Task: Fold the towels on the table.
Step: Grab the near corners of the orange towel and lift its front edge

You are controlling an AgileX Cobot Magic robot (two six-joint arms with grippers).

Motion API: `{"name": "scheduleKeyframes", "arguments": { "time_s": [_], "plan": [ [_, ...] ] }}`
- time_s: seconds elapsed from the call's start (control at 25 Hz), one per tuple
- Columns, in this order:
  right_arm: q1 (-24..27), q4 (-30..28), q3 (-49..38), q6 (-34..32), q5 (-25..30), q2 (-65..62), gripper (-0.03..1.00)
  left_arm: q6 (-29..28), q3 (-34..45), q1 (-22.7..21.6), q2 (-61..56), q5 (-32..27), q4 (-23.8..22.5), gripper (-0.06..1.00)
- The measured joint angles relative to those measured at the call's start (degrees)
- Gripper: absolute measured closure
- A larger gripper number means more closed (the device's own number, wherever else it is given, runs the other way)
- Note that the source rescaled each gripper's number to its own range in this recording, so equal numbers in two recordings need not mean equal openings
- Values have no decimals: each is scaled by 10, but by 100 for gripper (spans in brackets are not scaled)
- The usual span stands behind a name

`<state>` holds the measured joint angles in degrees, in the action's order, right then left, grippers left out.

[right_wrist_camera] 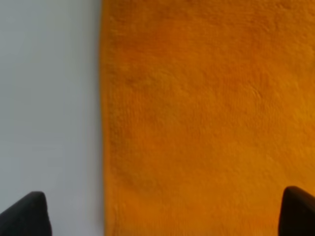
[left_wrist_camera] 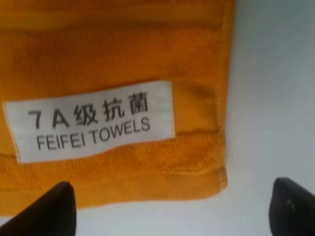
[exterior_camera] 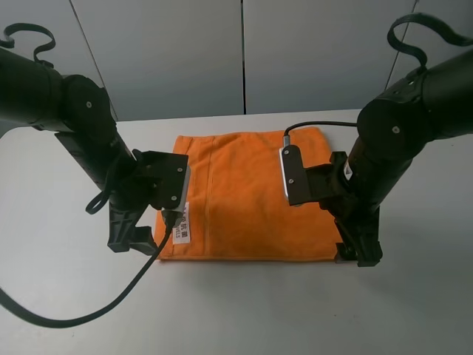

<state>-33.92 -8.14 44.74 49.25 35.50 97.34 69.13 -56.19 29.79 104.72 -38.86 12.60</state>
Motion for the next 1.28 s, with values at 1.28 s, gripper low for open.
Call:
{"name": "scheduleKeyframes", "arguments": {
  "time_s": [1.28],
  "plan": [
    [41,76,-49,97,-47,1,-3,-44,43,43,50,57,2,-6]
  ]
}}
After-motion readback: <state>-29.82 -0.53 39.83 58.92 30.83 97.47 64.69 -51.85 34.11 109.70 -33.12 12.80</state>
